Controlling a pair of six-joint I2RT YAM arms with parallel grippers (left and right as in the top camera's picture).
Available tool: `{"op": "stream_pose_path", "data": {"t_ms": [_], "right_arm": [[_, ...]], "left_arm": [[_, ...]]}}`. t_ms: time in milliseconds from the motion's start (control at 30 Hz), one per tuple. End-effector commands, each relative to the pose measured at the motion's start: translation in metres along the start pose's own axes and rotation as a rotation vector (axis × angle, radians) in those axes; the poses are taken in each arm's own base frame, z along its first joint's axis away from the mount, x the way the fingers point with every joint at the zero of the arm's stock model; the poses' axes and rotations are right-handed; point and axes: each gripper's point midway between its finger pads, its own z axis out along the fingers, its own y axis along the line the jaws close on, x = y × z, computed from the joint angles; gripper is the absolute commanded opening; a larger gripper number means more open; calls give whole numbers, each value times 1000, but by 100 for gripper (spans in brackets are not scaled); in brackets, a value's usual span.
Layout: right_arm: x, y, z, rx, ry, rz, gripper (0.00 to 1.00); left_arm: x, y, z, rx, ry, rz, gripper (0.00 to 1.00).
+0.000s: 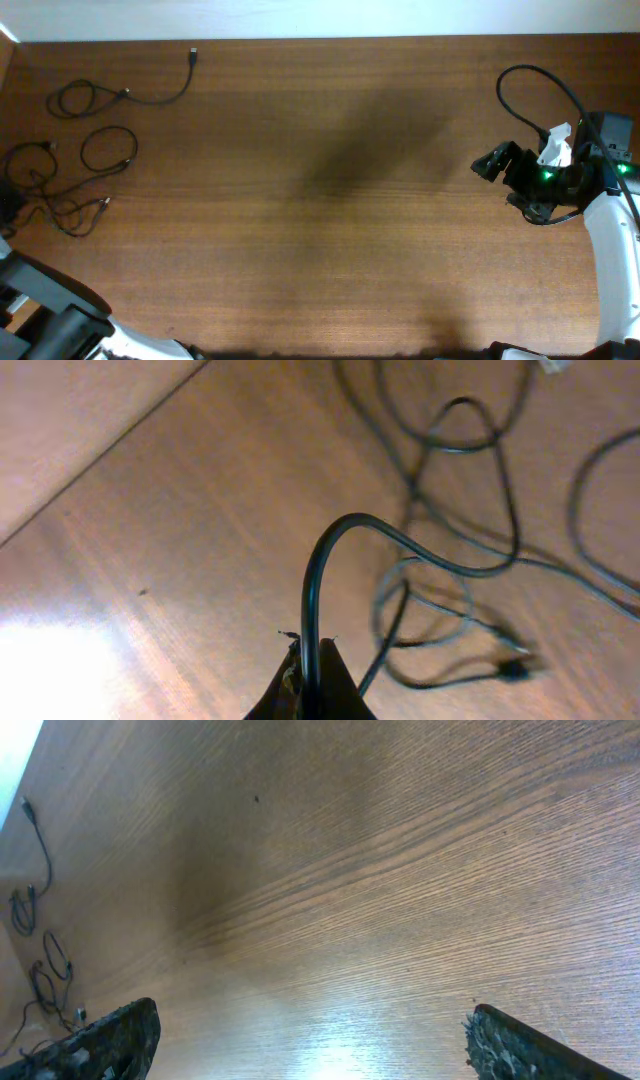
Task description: Untangle cables
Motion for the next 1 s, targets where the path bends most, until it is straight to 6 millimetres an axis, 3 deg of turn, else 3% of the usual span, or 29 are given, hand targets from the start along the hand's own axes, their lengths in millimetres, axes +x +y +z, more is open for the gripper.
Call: {"op": "stream_pose_path", "data": {"t_ms": [0, 200, 300, 433, 500, 667, 833, 967], "right_arm": [[0, 0, 0, -4, 2, -10, 98], [0, 0, 0, -3, 5, -9, 98], [1, 0, 0, -2, 5, -9, 98], [1, -1, 0, -1, 8, -8, 98], [1, -1, 0, -1, 8, -34, 98], [1, -1, 0, -2, 7, -41, 98], [0, 0, 0, -4, 1, -45, 98], [0, 0, 0, -4, 2, -44, 98]], "left_arm": [[5, 33, 6, -74, 13, -64, 0], [10, 48, -1, -51, 18, -138, 0], [5, 51, -17, -61, -13, -161, 0], [13, 67, -36, -93, -14, -350, 0], [29, 78, -37, -117, 38, -380, 0], [66, 130, -38, -253, 129, -464, 0], [72, 149, -38, -243, 123, -524, 0], [67, 148, -31, -224, 109, -527, 0]]}}
